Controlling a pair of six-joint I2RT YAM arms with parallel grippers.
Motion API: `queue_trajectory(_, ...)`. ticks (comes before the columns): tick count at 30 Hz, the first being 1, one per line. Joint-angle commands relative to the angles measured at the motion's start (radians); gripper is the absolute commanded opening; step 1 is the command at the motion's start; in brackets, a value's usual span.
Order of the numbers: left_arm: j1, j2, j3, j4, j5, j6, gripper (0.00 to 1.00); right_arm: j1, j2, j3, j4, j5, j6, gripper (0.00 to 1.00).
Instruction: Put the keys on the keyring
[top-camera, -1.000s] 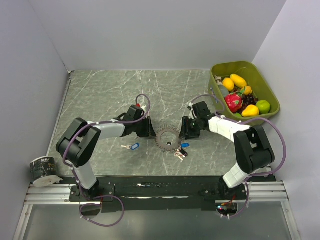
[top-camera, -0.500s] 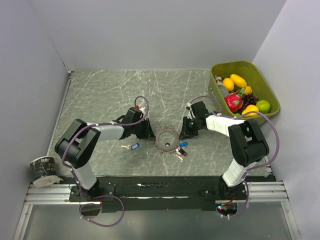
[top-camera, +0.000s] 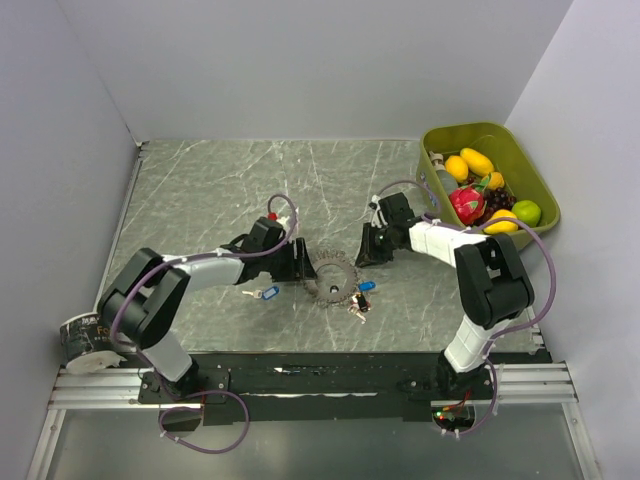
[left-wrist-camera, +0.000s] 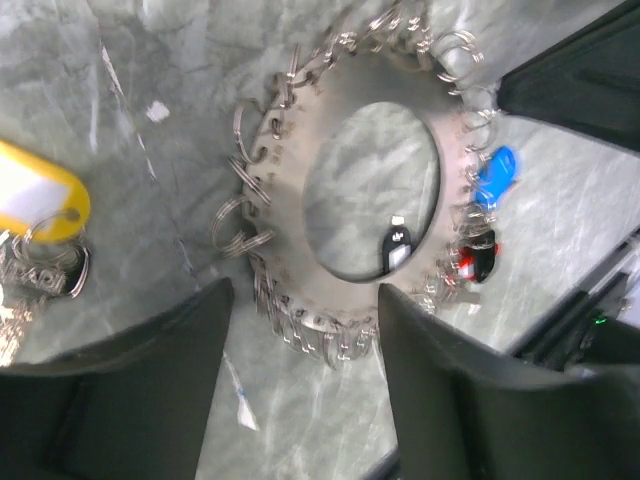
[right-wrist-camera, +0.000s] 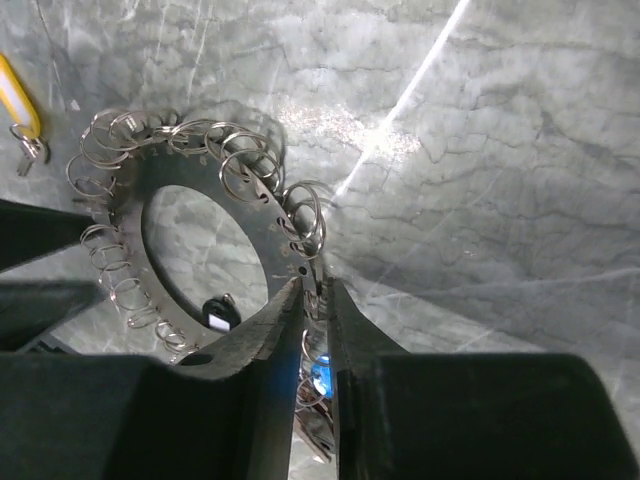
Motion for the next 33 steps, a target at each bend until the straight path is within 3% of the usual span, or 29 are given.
queue_trajectory(1, -0.004, -0.098, -0.005, -0.001, -0.031, 0.001, 0.71, 0.006, -0.062, 0.039, -0.04, 0.051, -0.038, 0.27)
queue_trajectory(5, -0.004, -0.148, -0.016, 0.002, -0.033, 0.002, 0.75, 0.015, -0.125, 0.005, -0.063, 0.087, -0.06, 0.43)
queue_trajectory(9, -0.004, -0.173, -0.03, -0.002, -0.03, 0.007, 0.69, 0.055, -0.202, -0.03, -0.08, 0.14, -0.075, 0.54)
queue_trajectory(14, -0.006, -0.195, -0.083, 0.041, 0.03, 0.004, 0.55, 0.129, -0.245, -0.053, -0.072, 0.141, -0.08, 0.55)
queue_trajectory(19, -0.024, -0.228, -0.137, 0.085, 0.072, 0.027, 0.52, 0.166, -0.23, -0.049, -0.054, 0.114, -0.069, 0.54)
queue_trajectory(33, -0.154, -0.159, -0.07, 0.01, -0.094, 0.061, 0.45, 0.181, -0.185, -0.035, -0.054, 0.119, -0.066, 0.52)
